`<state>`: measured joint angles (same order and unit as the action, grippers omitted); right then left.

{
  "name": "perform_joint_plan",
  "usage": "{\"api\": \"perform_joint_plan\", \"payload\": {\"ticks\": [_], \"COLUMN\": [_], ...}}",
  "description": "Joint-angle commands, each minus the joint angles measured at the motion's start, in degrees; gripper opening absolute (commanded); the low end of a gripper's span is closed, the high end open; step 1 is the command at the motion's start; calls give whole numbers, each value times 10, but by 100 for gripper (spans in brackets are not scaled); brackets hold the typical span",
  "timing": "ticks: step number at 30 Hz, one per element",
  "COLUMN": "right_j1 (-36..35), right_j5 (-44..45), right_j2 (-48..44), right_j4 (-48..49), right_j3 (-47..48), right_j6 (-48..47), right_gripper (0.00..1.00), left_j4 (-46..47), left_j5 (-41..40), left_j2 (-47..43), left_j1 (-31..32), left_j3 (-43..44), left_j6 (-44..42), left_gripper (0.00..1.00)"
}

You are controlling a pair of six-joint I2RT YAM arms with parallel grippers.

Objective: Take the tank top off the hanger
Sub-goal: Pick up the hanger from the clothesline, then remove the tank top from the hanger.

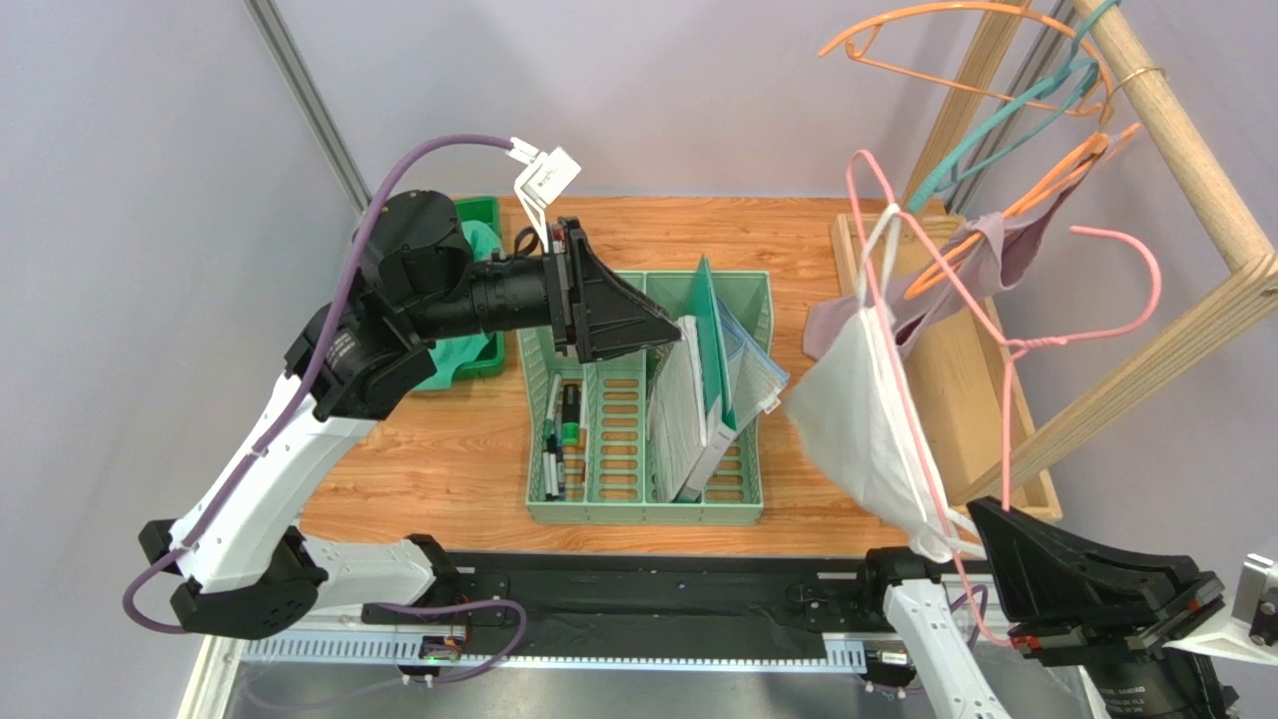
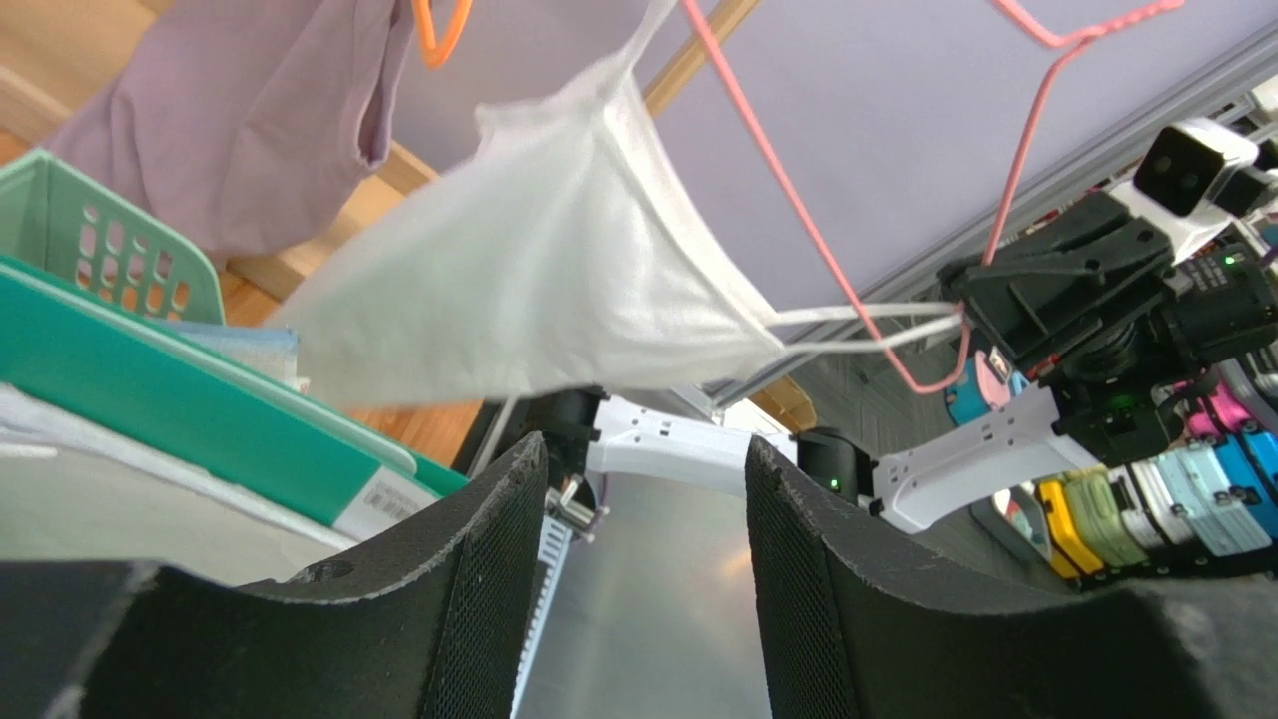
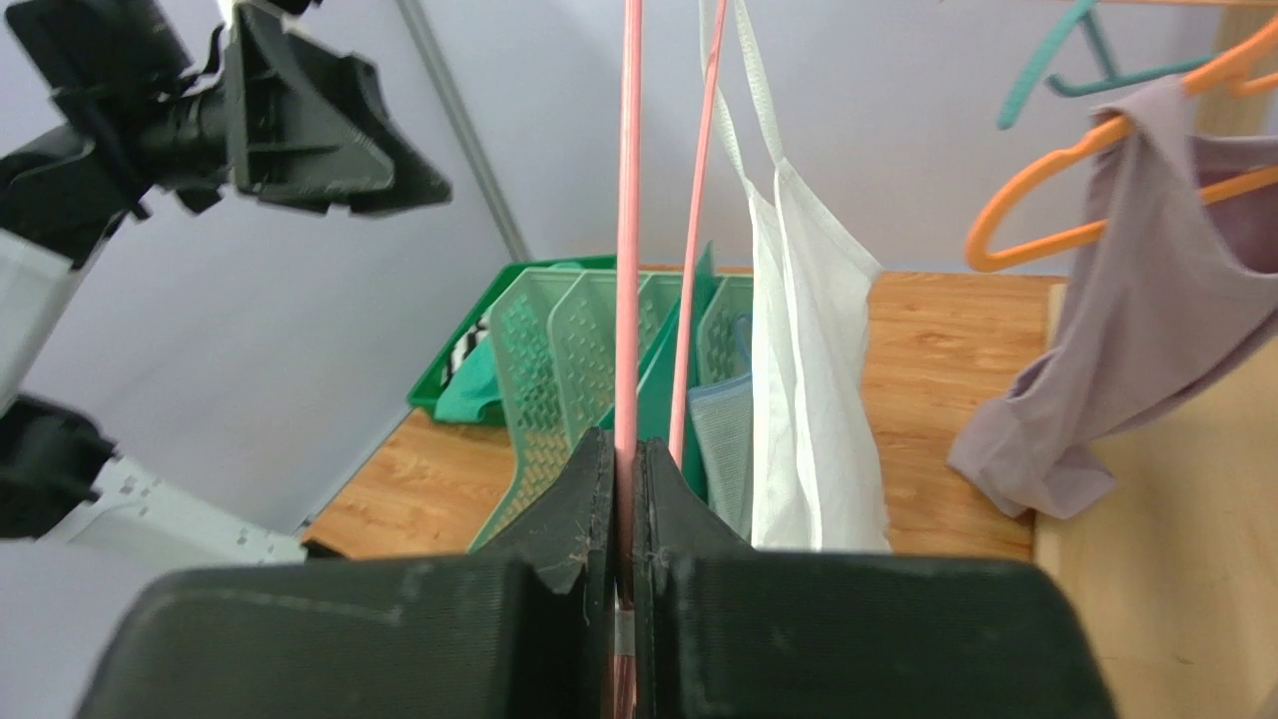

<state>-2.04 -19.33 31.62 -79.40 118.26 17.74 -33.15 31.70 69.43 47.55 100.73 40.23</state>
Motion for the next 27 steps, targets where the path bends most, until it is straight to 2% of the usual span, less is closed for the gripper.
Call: {"api": "perform_joint_plan", "payload": {"ticks": [1, 4, 8, 13, 16, 23, 27], "right_j1": [2, 2, 2, 2, 2, 3, 2], "right_j5": [-104, -113, -162, -204, -216, -216, -209], "right_j2": [34, 65, 107, 133, 139, 136, 135], "right_j4": [-129, -98, -50, -9, 4, 27, 24], "right_j3": [-18, -34, -41, -42, -45, -47, -53], "right_j6": [11, 13, 20, 32, 36, 55, 56], "right_gripper": [0, 0, 0, 0, 0, 0, 0], "left_j4": [28, 30, 19, -38, -48, -52, -48], "left_j5": [-17, -52, -107, -144, -163, -161, -165], "left_j2": [13, 30, 82, 163, 199, 233, 200], "left_j1": [2, 2, 1, 1, 2, 3, 7], "left_j3": [71, 115, 178, 293, 319, 311, 261], "left_j6": [-12, -35, -78, -145, -168, -165, -156], "left_gripper": [59, 62, 62, 57, 54, 50, 46]}}
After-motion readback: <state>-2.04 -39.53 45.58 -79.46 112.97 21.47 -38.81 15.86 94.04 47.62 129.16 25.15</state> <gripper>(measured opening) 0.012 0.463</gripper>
